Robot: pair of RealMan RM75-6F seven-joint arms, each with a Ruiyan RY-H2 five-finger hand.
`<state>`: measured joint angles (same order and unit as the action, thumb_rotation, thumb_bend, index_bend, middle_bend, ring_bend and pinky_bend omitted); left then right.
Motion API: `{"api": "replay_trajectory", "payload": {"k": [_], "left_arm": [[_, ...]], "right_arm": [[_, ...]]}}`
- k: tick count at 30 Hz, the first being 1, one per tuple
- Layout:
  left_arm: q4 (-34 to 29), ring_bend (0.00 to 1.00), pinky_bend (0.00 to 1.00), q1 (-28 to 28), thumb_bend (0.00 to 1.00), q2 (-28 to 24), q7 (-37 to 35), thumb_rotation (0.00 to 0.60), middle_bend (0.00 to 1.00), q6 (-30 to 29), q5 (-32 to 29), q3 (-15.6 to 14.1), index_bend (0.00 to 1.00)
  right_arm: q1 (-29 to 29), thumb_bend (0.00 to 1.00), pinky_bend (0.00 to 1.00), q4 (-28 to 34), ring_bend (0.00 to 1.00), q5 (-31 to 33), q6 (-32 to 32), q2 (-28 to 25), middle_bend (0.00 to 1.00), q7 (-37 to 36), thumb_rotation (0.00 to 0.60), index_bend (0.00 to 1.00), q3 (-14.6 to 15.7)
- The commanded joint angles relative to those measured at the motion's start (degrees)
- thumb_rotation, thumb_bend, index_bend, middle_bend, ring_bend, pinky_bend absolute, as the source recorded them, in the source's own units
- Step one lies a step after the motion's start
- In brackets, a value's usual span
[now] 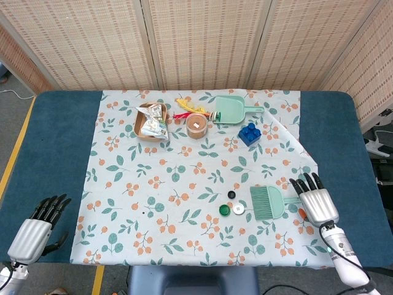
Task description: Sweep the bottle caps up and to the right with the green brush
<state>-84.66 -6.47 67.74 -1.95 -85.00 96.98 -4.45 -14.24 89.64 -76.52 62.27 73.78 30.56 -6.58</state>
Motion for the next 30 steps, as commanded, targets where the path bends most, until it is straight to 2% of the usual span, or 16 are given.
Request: {"api": "replay_trajectory", "payload": {"k": [1,9,15,25,30], "left_arm": [[0.0,0.00,0.08,-0.1,0.37,0.1,0.1,0.600,0.00,0.1,0.0,0.0,0.00],[0.1,0.00,0.08,-0.3,0.37,-0.1,-0.5,0.600,0.00,0.5,-1.0,0.4,0.00],[0.2,0.00,0.09,-0.3,0.37,-0.3,-1.3,0.600,0.00,0.2,-0.8,0.3,0.00],[0.3,0.00,0.08,-0.4,0.37,-0.4,-1.4,0.600,0.00,0.5,-0.9,0.3,0.00],[0.4,0.00,0.08,-0.5,0.37,-0.4,-1.5,0.600,0.00,0.6,-0.9,0.2,0.00]], "right_arm": [[-2.6,0.18,0.00,-4.9,0.00,3.8,-3.0,4.4,0.20,0.1,0.600,0.15,-0.8],[-4.4,0.20,0.00,-11.4,0.00,4.4,-3.5,8.4,0.25,3.0,0.600,0.23,1.3],[-4.8,0.23,0.00,-12.9,0.00,5.3,-2.9,9.6,0.31,5.4,0.600,0.31,2.2],[-5.4,0.25,0.00,-13.8,0.02,7.3,-2.7,11.1,0.33,7.3,0.600,0.35,3.2],[-5.6,0.27,0.00,-13.5,0.05,7.7,-1.9,11.4,0.35,8.3,0.600,0.40,3.5]]}}
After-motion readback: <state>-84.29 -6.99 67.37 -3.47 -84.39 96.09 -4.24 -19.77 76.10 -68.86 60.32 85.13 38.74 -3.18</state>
